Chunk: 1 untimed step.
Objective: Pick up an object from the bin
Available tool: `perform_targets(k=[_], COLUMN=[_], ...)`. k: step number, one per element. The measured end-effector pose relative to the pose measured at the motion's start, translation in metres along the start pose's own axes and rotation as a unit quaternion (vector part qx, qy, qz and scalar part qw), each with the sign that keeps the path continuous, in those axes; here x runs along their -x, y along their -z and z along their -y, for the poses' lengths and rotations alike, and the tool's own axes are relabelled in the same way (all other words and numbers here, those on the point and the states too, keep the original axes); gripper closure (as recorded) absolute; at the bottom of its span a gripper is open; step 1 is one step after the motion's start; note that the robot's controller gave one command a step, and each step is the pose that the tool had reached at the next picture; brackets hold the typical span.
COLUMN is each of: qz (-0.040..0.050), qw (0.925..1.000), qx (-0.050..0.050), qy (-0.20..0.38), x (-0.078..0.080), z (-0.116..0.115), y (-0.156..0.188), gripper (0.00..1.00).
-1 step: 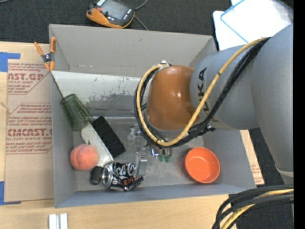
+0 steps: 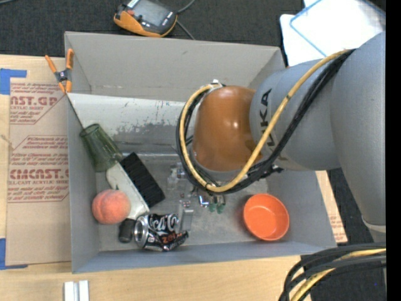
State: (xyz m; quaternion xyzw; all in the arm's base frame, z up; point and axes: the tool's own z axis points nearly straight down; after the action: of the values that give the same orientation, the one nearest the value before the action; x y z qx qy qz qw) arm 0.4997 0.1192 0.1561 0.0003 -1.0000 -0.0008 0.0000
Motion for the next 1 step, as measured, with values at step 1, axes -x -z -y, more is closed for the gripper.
perform_targets(k=[1], qz=[0.0061], qw=[0.9999], qx=[0.001], qy=[-0.01], x=[-0.0036], z=[-0.0048], y=[-0.0207], gripper=[0.0])
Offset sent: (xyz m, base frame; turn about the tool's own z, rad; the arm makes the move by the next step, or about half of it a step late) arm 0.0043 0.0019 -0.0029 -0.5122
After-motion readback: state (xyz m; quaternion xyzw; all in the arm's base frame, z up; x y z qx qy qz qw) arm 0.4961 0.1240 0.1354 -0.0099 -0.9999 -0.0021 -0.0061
